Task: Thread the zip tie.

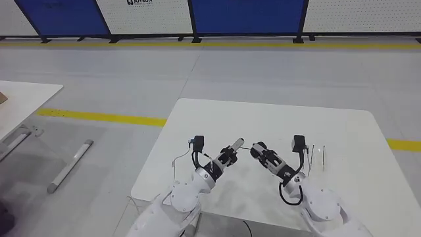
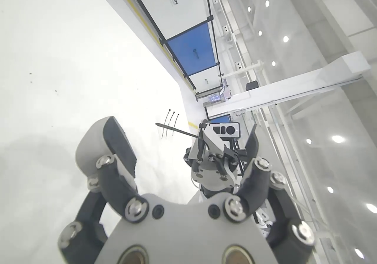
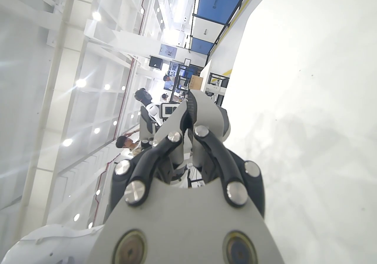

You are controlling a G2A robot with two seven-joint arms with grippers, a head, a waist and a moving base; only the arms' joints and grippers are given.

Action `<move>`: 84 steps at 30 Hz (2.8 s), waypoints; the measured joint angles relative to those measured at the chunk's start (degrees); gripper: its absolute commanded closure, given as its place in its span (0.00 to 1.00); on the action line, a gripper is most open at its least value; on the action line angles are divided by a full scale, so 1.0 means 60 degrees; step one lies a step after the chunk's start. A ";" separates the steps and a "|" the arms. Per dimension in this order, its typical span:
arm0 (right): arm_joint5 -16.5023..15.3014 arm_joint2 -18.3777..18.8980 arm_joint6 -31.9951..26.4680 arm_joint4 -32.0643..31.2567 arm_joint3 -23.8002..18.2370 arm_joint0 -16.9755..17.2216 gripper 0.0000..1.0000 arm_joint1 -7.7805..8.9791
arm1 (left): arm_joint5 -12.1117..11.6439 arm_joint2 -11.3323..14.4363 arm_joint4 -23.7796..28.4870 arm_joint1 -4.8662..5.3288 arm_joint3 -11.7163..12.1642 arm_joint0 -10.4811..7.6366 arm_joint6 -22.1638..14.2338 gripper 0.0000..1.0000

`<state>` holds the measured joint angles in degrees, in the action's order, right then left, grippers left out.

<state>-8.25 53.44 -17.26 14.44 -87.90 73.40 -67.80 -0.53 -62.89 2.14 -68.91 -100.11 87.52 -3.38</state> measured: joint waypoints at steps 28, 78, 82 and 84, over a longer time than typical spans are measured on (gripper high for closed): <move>0.0000 0.0000 0.0000 0.0000 0.0000 0.0000 1.00 0.0000 | -0.0187 0.0043 0.0137 -0.0041 0.0276 -0.0104 -0.0523 1.00; 0.0256 0.1265 -0.0073 0.0070 -0.0421 0.0751 0.00 0.0075 | -0.0325 -0.1418 0.1411 0.0227 -0.0391 0.0652 -0.1720 1.00; 0.0256 0.1266 -0.0073 0.0070 -0.0421 0.0751 0.00 0.0075 | -0.0587 -0.1953 0.2371 0.0277 -0.0484 0.0693 -0.2228 1.00; 0.0256 0.1266 -0.0073 0.0070 -0.0421 0.0751 0.00 0.0075 | -0.0716 -0.2366 0.2942 0.0312 -0.0827 0.0885 -0.2340 1.00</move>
<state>-6.72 61.03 -17.70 14.86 -90.42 77.90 -67.36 -4.83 -77.09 19.79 -67.04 -105.07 92.83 -17.41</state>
